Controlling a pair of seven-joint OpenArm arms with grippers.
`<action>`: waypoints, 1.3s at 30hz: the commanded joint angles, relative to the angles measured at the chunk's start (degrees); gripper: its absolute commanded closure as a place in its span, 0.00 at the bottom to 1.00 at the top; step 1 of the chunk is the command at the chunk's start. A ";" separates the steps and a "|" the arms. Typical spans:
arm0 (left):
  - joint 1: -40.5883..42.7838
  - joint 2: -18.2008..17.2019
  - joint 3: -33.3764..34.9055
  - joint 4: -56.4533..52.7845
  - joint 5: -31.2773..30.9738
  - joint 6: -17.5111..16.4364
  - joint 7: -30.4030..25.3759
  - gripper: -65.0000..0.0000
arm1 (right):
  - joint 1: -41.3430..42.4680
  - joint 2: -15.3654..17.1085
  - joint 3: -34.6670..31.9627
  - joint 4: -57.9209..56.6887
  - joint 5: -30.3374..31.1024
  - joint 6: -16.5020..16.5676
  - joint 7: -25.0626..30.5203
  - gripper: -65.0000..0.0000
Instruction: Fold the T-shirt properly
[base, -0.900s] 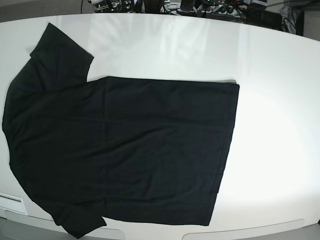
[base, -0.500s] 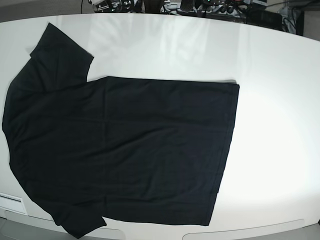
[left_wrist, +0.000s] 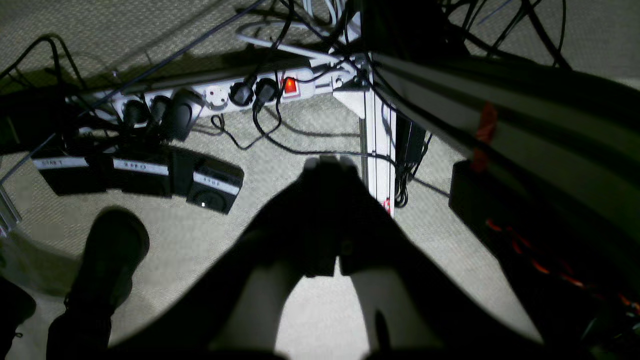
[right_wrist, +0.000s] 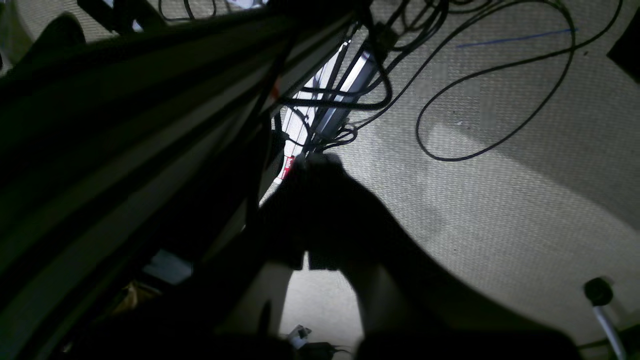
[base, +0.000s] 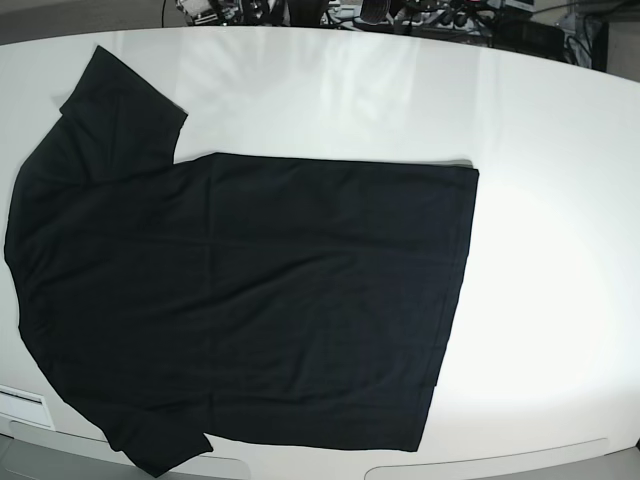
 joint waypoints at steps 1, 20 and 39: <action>0.15 -0.02 -0.02 0.57 -0.24 0.07 0.39 1.00 | 0.13 0.20 0.11 0.76 0.13 0.39 -0.68 1.00; 24.90 -14.27 -0.02 32.96 0.35 -0.13 9.27 1.00 | -29.27 10.27 0.11 32.09 1.01 0.76 -5.68 1.00; 58.12 -31.43 -21.07 86.27 1.57 -2.95 19.50 1.00 | -65.64 18.56 8.44 91.76 -2.62 -13.99 -10.80 1.00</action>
